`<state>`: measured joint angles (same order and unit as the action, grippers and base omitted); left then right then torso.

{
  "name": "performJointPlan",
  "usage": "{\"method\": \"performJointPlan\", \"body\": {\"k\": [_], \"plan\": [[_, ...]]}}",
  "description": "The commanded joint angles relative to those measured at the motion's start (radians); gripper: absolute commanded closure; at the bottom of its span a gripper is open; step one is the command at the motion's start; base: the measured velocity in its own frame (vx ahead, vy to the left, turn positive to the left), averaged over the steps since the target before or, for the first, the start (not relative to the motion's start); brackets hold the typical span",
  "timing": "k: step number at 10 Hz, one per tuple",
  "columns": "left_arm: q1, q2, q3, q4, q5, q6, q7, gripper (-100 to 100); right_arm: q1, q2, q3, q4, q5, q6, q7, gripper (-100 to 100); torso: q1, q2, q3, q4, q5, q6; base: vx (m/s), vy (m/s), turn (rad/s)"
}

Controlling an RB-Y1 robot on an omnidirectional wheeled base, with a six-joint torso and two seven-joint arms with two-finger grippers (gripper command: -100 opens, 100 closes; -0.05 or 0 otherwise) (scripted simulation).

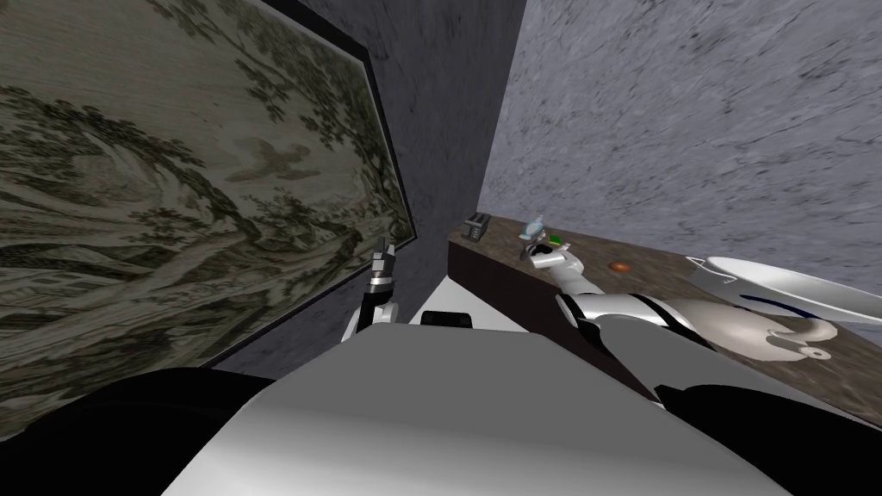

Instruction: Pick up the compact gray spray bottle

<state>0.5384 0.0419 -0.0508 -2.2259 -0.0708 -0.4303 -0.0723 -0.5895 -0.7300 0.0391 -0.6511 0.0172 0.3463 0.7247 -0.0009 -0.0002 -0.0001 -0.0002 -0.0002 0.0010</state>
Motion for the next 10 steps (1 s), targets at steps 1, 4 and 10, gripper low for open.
{"method": "performJointPlan", "body": {"k": [1,4,10], "plan": [[0.0,0.0,0.0,0.0,0.0,0.0,0.0,0,0.05,-0.029,-0.021,-0.05,-0.006,0.039,-0.034,-100,0.0,0.0,0.0,0.0,0.0,0.0,0.039,0.005,0.133],[0.0,0.0,0.0,0.0,0.0,0.0,0.0,0,0.157,-0.058,-0.04,-0.169,-0.014,0.072,-0.065,-100,0.0,-0.004,-0.002,-0.001,0.0,0.0,0.07,-0.003,0.082],[0.0,0.0,0.0,0.0,0.0,0.0,0.0,0,0.282,-0.088,-0.059,-0.299,-0.023,0.105,-0.096,-100,-0.003,-0.004,-0.003,-0.002,-0.001,0.0,0.02,0.001,0.028]]}}
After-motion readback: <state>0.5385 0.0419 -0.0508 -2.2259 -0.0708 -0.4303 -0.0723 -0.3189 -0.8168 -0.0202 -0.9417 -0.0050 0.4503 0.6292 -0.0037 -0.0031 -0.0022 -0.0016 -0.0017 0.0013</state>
